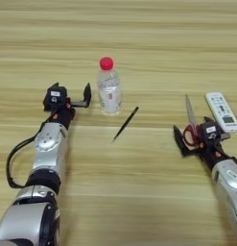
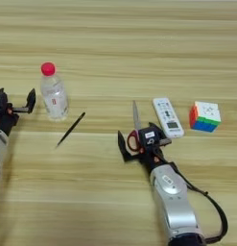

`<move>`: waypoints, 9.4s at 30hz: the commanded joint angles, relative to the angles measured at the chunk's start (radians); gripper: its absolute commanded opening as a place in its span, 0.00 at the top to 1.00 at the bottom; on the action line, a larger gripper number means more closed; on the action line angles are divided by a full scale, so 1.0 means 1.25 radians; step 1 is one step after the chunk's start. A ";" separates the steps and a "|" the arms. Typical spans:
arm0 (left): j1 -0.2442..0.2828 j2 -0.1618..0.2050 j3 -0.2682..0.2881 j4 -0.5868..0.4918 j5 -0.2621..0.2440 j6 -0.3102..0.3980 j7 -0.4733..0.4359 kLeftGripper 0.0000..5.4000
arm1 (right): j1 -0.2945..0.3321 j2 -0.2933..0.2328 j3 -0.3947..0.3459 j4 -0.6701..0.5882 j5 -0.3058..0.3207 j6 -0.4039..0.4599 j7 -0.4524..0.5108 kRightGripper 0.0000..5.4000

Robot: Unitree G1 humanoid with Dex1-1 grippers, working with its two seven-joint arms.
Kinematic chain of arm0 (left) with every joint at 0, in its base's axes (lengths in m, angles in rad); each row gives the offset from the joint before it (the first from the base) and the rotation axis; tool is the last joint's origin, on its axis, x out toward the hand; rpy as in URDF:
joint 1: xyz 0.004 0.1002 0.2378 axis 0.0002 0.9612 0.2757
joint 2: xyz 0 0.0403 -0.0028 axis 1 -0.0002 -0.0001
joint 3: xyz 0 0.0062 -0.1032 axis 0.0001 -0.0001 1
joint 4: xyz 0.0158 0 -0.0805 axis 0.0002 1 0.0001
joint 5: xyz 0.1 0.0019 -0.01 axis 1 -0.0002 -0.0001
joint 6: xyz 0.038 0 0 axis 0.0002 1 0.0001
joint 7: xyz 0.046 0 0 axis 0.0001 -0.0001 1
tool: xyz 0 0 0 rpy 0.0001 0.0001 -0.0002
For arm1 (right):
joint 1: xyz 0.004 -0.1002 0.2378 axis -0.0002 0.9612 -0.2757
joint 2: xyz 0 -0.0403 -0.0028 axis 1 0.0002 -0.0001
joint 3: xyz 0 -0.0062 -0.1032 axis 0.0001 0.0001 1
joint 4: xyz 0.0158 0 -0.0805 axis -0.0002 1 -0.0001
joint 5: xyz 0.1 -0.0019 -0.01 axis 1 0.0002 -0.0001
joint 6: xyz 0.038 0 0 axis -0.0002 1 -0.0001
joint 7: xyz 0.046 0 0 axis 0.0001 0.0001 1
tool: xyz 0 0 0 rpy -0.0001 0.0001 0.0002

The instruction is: Move the objects on the table

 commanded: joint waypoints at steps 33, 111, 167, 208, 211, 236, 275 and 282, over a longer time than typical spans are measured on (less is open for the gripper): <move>-0.006 -0.007 -0.005 -0.004 0.013 -0.005 0.009 0.00 | 0.055 -0.005 0.004 -0.062 0.048 0.216 0.031 0.00; -0.023 -0.007 -0.002 0.021 0.010 -0.008 0.009 0.00 | -0.021 0.102 0.067 -0.033 0.105 0.230 0.067 0.22; -0.021 -0.011 -0.005 0.024 0.013 -0.019 0.014 0.00 | -0.194 -0.059 -0.172 0.142 -0.006 -0.126 -0.122 0.00; -0.027 -0.008 -0.003 0.037 0.014 -0.021 0.015 0.00 | -0.353 -0.179 -0.269 0.581 0.048 -0.199 -0.120 0.00; -0.027 -0.008 -0.004 0.037 0.014 -0.021 0.015 0.00 | -0.357 -0.178 -0.270 0.593 0.053 -0.199 -0.112 0.00; -0.029 -0.008 -0.004 0.040 0.015 -0.021 0.017 0.00 | -0.368 -0.177 -0.267 0.622 0.065 -0.193 -0.092 0.29; -0.029 -0.008 -0.004 0.041 0.014 -0.022 0.015 0.00 | -0.214 -0.056 -0.108 0.165 0.047 -0.104 -0.015 0.38; -0.028 -0.008 -0.004 0.040 0.014 -0.022 0.015 0.00 | -0.214 -0.026 -0.055 0.200 0.038 -0.090 0.029 0.38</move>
